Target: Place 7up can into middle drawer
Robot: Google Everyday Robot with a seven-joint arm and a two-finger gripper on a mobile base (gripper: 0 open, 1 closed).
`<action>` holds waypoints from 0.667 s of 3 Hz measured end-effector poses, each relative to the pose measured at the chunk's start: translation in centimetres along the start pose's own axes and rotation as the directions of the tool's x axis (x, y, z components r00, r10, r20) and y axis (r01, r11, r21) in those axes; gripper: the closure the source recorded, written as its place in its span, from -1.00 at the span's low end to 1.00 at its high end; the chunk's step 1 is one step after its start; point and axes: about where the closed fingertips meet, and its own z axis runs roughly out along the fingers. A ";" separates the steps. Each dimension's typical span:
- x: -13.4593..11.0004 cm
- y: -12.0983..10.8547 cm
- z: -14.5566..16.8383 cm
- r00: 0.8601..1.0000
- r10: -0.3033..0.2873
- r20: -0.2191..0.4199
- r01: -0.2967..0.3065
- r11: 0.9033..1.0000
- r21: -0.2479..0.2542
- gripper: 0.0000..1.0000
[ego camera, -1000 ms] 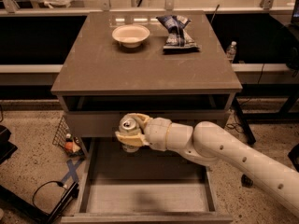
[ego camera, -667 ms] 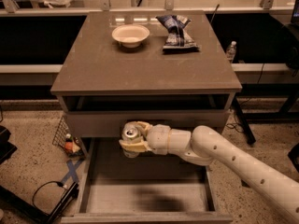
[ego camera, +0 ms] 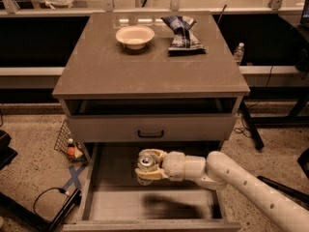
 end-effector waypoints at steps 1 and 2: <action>4.4 0.1 3.0 1.000 0.007 -0.006 -0.008 0.998 -0.060 1.00; 9.0 0.3 5.6 0.999 -0.040 -0.028 0.037 0.994 -0.103 1.00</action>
Offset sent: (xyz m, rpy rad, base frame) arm 0.0122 0.0752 -0.1529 -0.0786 -0.0767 0.1518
